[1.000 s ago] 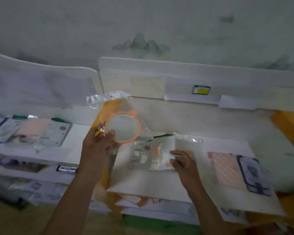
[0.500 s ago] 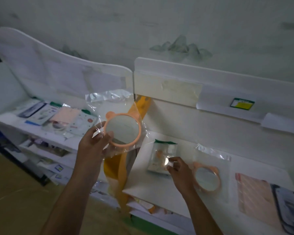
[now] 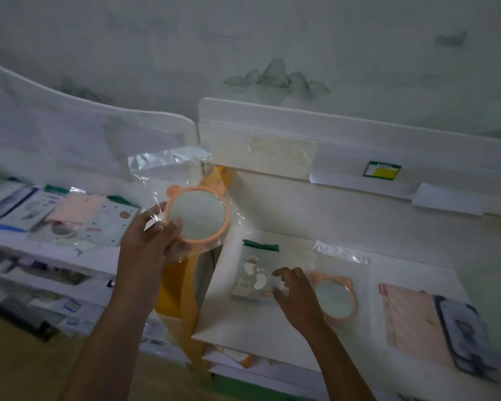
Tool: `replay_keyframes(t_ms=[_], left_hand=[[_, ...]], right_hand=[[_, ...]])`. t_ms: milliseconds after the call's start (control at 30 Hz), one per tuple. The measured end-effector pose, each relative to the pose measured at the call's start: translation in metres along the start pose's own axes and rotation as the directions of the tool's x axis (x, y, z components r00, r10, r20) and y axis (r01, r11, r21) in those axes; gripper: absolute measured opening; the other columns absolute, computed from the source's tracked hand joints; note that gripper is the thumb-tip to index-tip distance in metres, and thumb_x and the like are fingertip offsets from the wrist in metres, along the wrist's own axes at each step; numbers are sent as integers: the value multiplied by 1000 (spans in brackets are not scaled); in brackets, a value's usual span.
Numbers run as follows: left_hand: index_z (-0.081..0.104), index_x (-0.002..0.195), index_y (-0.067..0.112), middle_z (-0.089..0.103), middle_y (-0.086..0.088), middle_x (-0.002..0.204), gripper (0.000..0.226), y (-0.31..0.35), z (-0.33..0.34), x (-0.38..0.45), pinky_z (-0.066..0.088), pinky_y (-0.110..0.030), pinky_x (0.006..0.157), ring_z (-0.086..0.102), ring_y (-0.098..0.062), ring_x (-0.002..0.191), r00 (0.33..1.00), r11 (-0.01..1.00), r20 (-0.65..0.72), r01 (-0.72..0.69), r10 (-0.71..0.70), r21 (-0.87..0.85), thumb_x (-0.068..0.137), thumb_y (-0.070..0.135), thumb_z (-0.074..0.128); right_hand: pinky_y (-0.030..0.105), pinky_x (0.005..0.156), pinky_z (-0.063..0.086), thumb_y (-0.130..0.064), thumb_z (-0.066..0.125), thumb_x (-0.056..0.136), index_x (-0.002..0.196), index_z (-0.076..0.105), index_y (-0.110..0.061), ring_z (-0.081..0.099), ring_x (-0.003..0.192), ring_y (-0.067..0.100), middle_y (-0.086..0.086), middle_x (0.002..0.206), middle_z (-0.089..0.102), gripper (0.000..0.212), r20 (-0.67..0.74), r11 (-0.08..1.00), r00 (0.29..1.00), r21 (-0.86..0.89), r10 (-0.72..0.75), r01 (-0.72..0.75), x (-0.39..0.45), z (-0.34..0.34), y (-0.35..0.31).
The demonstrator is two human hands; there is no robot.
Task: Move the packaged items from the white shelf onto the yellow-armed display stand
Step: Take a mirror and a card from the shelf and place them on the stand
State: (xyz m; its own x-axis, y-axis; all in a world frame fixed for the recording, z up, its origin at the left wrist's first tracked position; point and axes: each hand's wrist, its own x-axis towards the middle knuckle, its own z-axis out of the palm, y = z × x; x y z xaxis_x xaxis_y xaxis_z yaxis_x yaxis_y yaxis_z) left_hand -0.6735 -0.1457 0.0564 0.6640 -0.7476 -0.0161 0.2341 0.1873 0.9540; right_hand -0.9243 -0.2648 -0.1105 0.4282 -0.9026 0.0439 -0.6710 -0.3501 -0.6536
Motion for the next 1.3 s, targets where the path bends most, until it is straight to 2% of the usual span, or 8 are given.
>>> replay_keyframes(t_ms=[300, 400, 700, 833, 933, 1000, 1200, 1300], left_hand=[[64, 118, 16, 74, 5, 95, 34, -25, 70, -26, 60, -25, 63, 70, -18, 87, 989, 999, 140, 43, -39, -25, 88, 1, 66], [62, 123, 16, 70, -2, 113, 37, -50, 97, -39, 61, -30, 68, 71, -20, 99, 978, 995, 187, 92, -95, 24, 88, 3, 66], [55, 127, 3, 65, -24, 116, 41, -152, 162, -68, 62, -42, 72, 65, -37, 105, 909, 939, 263, 274, -323, 205, 89, -5, 63], [58, 121, 3, 65, -25, 99, 36, -190, 181, -72, 58, -44, 78, 66, -31, 85, 901, 887, 202, 298, -383, 353, 87, -5, 66], [61, 118, 8, 66, -13, 86, 35, -210, 191, -73, 53, -24, 57, 62, -18, 65, 917, 840, 187, 221, -351, 496, 86, -1, 69], [61, 121, 8, 66, -11, 87, 38, -217, 196, -74, 46, -14, 52, 60, -14, 65, 940, 801, 172, 144, -294, 581, 85, 2, 70], [56, 128, 4, 61, 0, 101, 52, -234, 196, -77, 42, -25, 79, 57, -17, 93, 950, 555, 291, -184, -111, 811, 84, 23, 74], [49, 137, 9, 56, -5, 120, 66, -239, 189, -79, 45, -32, 91, 52, -22, 111, 943, 466, 317, -239, -95, 852, 83, 38, 73]], right_hand=[[34, 98, 47, -34, 61, 92, 123, 57, -26, 56, 115, 11, -9, 122, 59, 32, -224, 997, 973, -32, 58, -67, -23, -97, 57], [36, 99, 47, -41, 58, 94, 124, 55, -27, 55, 115, 10, -11, 122, 58, 33, -246, 994, 965, -42, 88, -102, -40, -124, 80], [25, 91, 43, -51, 54, 93, 124, 54, -27, 54, 108, 7, -11, 116, 56, 40, -253, 983, 950, 14, 182, -184, -73, -165, 128], [35, 96, 49, -48, 58, 92, 122, 54, -28, 58, 110, 10, -10, 118, 59, 36, -248, 983, 951, 49, 186, -179, -79, -166, 143], [34, 101, 47, -49, 56, 93, 129, 51, -27, 56, 116, 12, -8, 126, 57, 43, -214, 973, 949, 61, 232, -224, -83, -167, 149], [33, 101, 46, -51, 54, 93, 130, 50, -28, 54, 118, 12, -9, 129, 56, 44, -190, 969, 950, 57, 246, -239, -85, -168, 153], [30, 98, 45, -51, 55, 93, 127, 49, -29, 55, 117, 10, -8, 129, 57, 41, -166, 967, 954, 94, 248, -235, -95, -167, 158], [27, 98, 45, -48, 55, 94, 129, 50, -27, 55, 116, 9, -8, 128, 57, 42, -157, 974, 962, 85, 222, -211, -96, -168, 153]])
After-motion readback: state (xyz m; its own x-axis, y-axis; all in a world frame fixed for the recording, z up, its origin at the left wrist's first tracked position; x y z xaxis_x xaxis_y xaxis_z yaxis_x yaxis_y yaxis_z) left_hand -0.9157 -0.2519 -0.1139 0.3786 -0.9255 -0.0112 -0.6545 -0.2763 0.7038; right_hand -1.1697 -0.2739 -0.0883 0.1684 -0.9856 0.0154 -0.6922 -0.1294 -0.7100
